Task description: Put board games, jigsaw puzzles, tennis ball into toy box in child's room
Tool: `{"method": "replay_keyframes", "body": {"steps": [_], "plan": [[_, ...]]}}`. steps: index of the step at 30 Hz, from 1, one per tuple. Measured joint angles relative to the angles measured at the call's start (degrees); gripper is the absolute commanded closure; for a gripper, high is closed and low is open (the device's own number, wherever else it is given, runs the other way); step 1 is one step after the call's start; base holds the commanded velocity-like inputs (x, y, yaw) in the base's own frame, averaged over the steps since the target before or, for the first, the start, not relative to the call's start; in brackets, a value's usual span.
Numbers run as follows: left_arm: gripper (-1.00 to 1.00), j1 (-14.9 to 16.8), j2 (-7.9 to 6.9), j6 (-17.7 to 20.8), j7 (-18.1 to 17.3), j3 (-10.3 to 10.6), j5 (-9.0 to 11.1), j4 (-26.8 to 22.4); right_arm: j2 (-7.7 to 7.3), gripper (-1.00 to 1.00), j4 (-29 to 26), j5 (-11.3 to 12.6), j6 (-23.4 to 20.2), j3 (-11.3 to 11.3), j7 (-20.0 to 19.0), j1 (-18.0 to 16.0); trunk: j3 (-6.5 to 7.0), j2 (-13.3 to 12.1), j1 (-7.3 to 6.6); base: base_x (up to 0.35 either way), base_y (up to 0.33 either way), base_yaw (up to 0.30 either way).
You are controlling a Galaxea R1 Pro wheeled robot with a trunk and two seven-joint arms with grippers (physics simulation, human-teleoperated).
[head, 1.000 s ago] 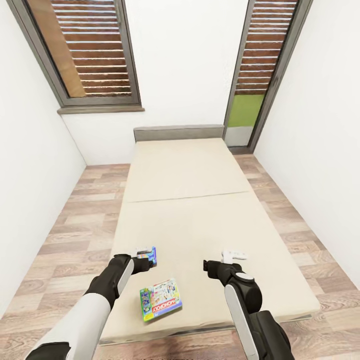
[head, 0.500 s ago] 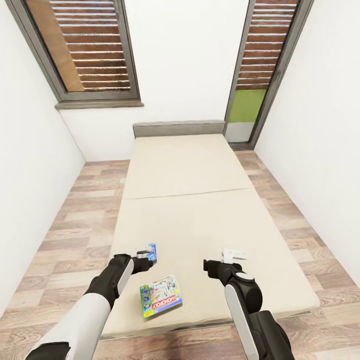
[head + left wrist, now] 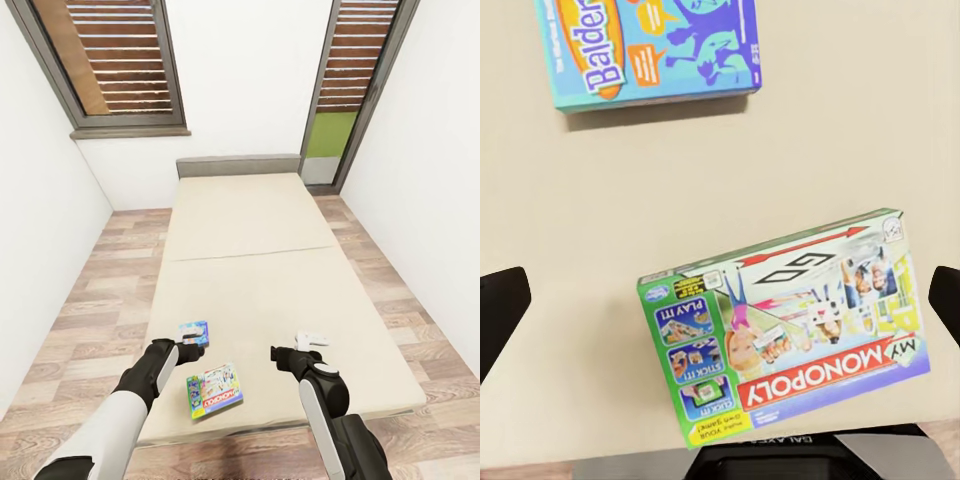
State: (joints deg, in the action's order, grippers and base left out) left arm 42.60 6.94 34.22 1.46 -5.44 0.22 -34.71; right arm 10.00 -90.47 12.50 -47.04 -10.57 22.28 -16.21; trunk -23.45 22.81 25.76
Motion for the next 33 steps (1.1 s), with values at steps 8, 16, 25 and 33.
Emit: {"method": "replay_keyframes", "body": {"steps": [8,16,25,33], "plan": [[-1.0,0.0,-0.07,-1.4,0.0,0.0,0.0,0.0,0.0,-1.0,0.0,0.0,0.0,-0.1,0.0,0.0,-0.75,0.0,0.0,0.0,0.0,0.0],[-1.0,0.0,-0.16,-1.8,-0.1,0.0,0.0,0.0,0.0,-1.0,0.0,0.0,0.0,-0.1,0.0,0.0,-1.5,0.0,0.0,0.0,0.0,0.0],[-1.0,0.0,-0.16,-1.9,-0.1,0.1,0.0,0.0,0.0,-1.0,0.0,0.0,0.0,-0.2,0.0,0.0,-2.34,0.0,0.0,0.0,0.0,0.0],[-1.0,0.0,-0.14,-1.9,-0.4,0.0,0.1,0.0,0.0,-1.0,0.0,0.0,0.0,-0.4,0.0,0.0,-3.09,0.0,0.0,0.0,0.0,0.0]]}}
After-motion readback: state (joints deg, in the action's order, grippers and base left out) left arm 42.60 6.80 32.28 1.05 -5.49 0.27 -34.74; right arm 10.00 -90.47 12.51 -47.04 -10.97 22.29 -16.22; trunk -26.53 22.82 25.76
